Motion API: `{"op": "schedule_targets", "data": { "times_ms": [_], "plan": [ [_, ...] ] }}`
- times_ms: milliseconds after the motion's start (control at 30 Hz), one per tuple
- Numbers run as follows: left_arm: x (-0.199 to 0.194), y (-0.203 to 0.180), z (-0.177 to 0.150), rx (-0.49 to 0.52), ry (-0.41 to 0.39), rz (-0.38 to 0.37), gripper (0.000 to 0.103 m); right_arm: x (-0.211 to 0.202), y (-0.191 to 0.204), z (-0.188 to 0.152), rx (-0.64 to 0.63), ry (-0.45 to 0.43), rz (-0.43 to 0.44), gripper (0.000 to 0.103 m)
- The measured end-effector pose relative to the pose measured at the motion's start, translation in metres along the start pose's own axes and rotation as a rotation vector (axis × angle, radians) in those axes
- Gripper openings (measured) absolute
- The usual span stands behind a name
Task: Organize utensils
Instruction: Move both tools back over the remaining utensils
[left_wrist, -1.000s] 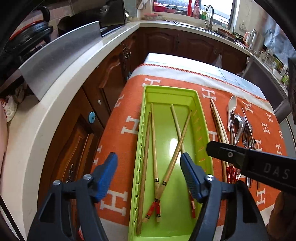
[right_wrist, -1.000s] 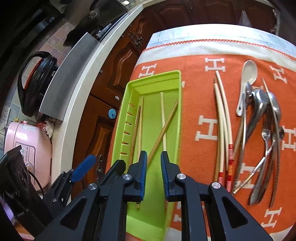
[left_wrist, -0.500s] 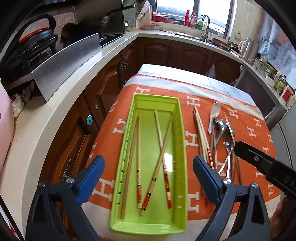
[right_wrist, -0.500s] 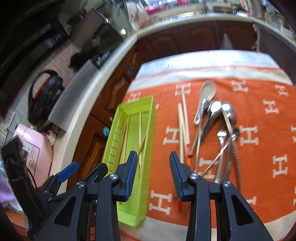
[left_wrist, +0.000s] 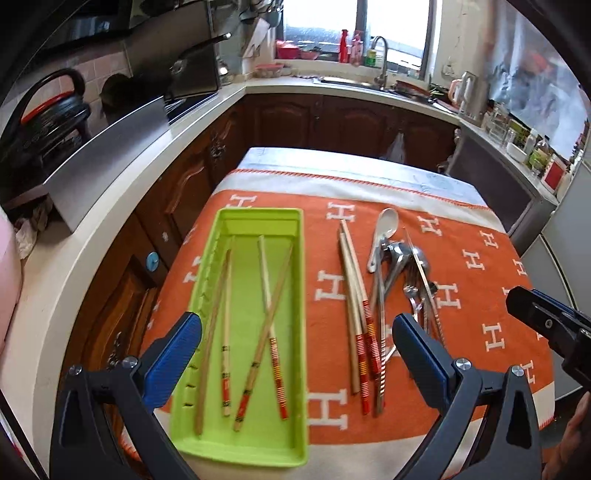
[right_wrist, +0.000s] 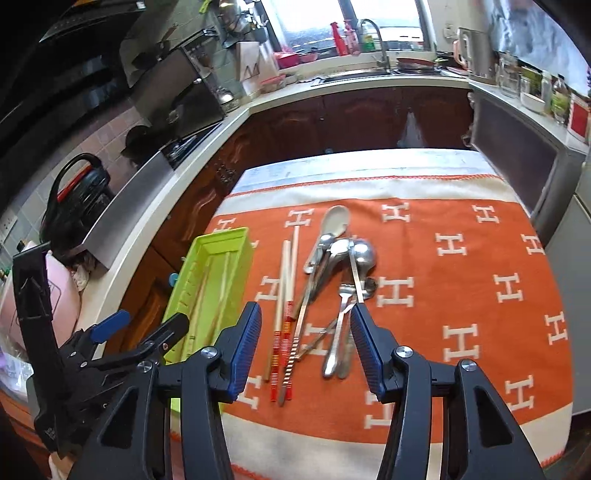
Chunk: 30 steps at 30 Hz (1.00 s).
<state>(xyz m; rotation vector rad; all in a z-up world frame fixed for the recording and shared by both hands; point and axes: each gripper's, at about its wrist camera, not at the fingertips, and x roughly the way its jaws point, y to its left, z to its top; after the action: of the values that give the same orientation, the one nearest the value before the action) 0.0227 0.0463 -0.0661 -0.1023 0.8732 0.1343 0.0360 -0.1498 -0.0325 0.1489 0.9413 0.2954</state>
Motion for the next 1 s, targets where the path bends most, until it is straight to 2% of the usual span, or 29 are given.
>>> {"op": "schedule_targets", "data": {
  "times_ms": [133,233,300,367,500,567,667,733,867,1000],
  "plan": [
    [0.008,-0.016,0.001,0.033,0.016,-0.113,0.102,0.001,-0.018,0.002,0.02,-0.002,-0.005,0.051],
    [0.022,-0.028,0.003,0.049,0.04,-0.11,0.1,0.011,-0.03,0.001,0.037,0.014,0.005,0.051],
    [0.032,-0.035,0.004,0.068,0.053,-0.091,0.092,0.019,-0.037,-0.002,0.042,0.026,0.003,0.051],
    [0.046,-0.041,0.005,0.077,0.082,-0.093,0.078,0.027,-0.043,-0.004,0.04,0.036,0.0,0.051],
    [0.073,-0.04,0.008,0.059,0.142,-0.098,0.062,0.051,-0.053,-0.007,0.042,0.057,-0.005,0.051],
    [0.084,-0.037,0.011,0.046,0.163,-0.11,0.048,0.062,-0.059,-0.009,0.041,0.066,-0.015,0.05],
    [0.101,-0.036,0.014,0.052,0.19,-0.108,0.039,0.078,-0.07,-0.011,0.052,0.084,-0.012,0.05],
    [0.11,-0.038,0.016,0.062,0.2,-0.109,0.036,0.089,-0.076,-0.012,0.063,0.099,-0.007,0.05],
    [0.125,-0.044,0.018,0.093,0.23,-0.115,0.02,0.108,-0.084,-0.013,0.077,0.123,-0.003,0.048],
    [0.142,-0.046,0.016,0.105,0.271,-0.112,0.02,0.126,-0.089,-0.013,0.076,0.141,0.007,0.047]
  ]
}}
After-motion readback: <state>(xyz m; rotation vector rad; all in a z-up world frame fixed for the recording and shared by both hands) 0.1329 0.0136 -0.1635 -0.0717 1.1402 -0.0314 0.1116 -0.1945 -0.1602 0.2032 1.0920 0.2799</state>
